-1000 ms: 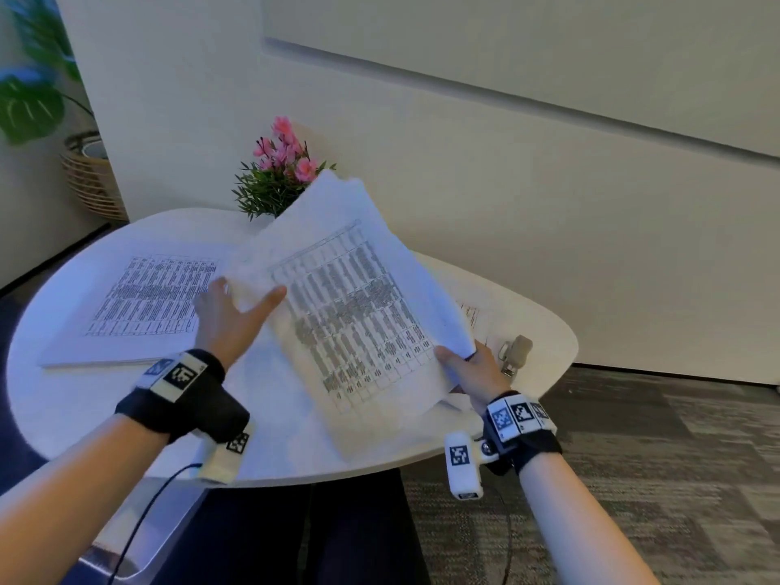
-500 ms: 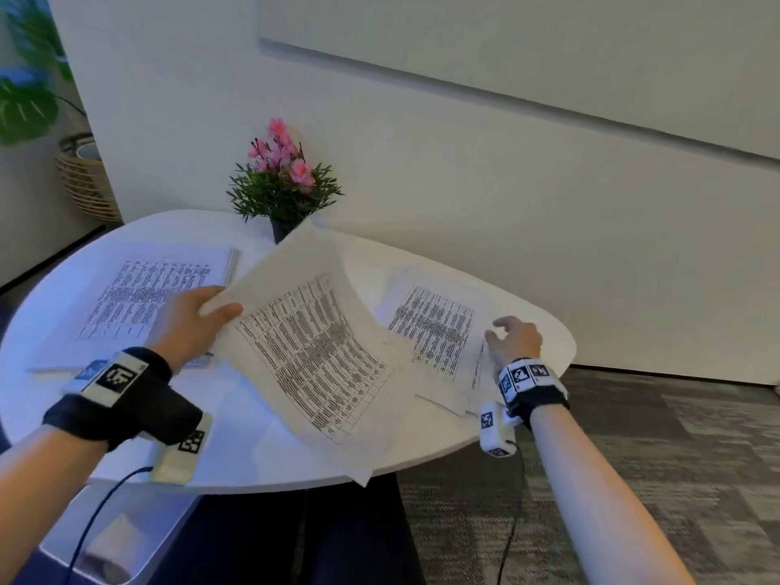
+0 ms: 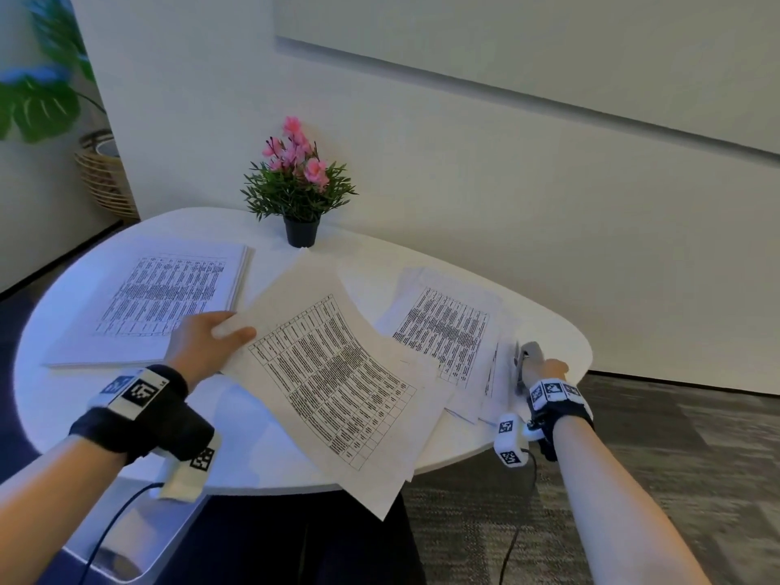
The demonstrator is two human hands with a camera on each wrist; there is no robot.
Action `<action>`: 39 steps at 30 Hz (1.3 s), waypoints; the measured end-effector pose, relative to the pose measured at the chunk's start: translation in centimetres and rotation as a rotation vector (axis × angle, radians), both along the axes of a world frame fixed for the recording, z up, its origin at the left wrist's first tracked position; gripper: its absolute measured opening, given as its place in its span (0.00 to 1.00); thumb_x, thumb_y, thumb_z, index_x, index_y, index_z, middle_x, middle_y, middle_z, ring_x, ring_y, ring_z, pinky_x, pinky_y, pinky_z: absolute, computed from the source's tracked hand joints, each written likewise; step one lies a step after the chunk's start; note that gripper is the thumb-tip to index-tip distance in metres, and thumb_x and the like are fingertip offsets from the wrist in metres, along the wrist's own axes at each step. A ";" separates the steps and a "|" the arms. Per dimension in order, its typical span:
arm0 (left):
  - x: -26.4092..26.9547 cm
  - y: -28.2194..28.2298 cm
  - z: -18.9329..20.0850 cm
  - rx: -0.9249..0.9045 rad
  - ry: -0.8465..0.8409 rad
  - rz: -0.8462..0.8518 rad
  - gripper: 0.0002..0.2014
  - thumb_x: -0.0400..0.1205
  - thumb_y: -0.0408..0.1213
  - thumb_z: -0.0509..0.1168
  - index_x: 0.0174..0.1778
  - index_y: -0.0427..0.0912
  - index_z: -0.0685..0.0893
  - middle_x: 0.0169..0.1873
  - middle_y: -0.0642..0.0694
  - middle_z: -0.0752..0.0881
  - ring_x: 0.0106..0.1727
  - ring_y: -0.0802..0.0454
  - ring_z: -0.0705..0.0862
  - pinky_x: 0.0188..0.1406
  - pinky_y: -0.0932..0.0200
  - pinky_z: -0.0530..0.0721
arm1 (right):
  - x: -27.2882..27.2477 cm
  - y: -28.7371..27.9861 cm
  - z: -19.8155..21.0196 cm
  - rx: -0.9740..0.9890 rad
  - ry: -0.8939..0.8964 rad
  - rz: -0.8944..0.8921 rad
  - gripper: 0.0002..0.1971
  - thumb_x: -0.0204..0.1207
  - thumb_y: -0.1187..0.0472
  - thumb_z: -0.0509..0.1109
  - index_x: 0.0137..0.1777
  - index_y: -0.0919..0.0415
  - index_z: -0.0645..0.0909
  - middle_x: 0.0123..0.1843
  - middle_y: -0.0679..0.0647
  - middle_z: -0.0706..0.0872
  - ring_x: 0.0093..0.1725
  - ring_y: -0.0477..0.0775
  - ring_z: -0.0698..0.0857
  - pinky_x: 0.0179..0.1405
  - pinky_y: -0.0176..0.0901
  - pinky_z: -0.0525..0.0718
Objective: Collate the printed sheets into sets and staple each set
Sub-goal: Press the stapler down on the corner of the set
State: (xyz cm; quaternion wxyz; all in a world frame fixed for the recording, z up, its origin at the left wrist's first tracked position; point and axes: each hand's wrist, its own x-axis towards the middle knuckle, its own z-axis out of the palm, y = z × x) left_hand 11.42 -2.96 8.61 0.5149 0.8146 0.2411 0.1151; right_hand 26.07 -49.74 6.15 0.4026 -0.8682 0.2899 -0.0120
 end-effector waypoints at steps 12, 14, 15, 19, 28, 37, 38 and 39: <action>1.5 -2.8 1.0 0.067 0.208 -0.339 0.24 0.78 0.42 0.72 0.70 0.43 0.79 0.62 0.45 0.80 0.53 0.46 0.85 0.31 0.57 0.89 | -4.6 6.9 4.6 0.559 -0.296 0.279 0.14 0.77 0.62 0.72 0.59 0.67 0.76 0.46 0.67 0.85 0.28 0.57 0.88 0.29 0.50 0.89; 2.0 -3.3 1.3 0.107 0.252 -0.442 0.24 0.78 0.43 0.71 0.71 0.45 0.79 0.58 0.46 0.81 0.49 0.48 0.84 0.28 0.63 0.85 | -5.6 8.8 5.2 0.491 -0.258 0.401 0.12 0.76 0.65 0.72 0.57 0.67 0.78 0.43 0.67 0.86 0.28 0.57 0.87 0.24 0.46 0.86; 2.2 -3.5 1.3 0.117 0.278 -0.488 0.23 0.79 0.43 0.71 0.71 0.46 0.79 0.54 0.48 0.82 0.44 0.47 0.82 0.26 0.65 0.82 | -6.1 9.8 5.3 0.455 -0.237 0.461 0.11 0.76 0.66 0.72 0.56 0.68 0.79 0.41 0.64 0.86 0.29 0.57 0.86 0.23 0.44 0.85; 3.5 -3.7 1.4 0.137 0.426 -0.685 0.25 0.79 0.45 0.71 0.73 0.48 0.78 0.49 0.46 0.87 0.37 0.46 0.70 0.24 0.61 0.72 | -7.0 13.2 4.3 0.082 -0.101 0.745 0.07 0.75 0.60 0.73 0.49 0.60 0.81 0.36 0.51 0.82 0.36 0.52 0.81 0.32 0.41 0.80; 5.0 -5.2 0.5 0.679 0.516 -0.709 0.27 0.82 0.54 0.64 0.76 0.48 0.73 0.75 0.47 0.74 0.74 0.47 0.72 0.73 0.52 0.69 | -8.0 16.9 1.6 -0.332 0.128 0.969 0.15 0.79 0.56 0.68 0.62 0.56 0.71 0.49 0.56 0.83 0.39 0.57 0.84 0.34 0.46 0.84; 2.2 -8.4 -2.4 0.918 0.553 -0.901 0.56 0.62 0.79 0.61 0.83 0.56 0.54 0.82 0.51 0.54 0.80 0.42 0.56 0.76 0.36 0.64 | -8.5 19.6 0.4 -0.668 0.106 1.024 0.21 0.82 0.47 0.60 0.66 0.60 0.66 0.42 0.53 0.78 0.31 0.52 0.77 0.25 0.39 0.72; 1.9 -8.6 -2.8 0.945 0.542 -0.897 0.58 0.60 0.81 0.61 0.83 0.56 0.52 0.83 0.51 0.53 0.80 0.42 0.56 0.76 0.35 0.64 | -8.5 20.0 0.2 -0.685 0.103 1.020 0.20 0.83 0.48 0.59 0.67 0.59 0.66 0.40 0.52 0.77 0.30 0.51 0.76 0.25 0.40 0.72; 1.7 -8.7 -3.0 0.971 0.534 -0.894 0.59 0.60 0.81 0.60 0.84 0.57 0.50 0.83 0.51 0.52 0.80 0.42 0.55 0.75 0.35 0.64 | -8.4 20.3 0.1 -0.709 0.091 1.014 0.19 0.83 0.49 0.59 0.68 0.58 0.66 0.39 0.51 0.77 0.31 0.52 0.76 0.27 0.41 0.74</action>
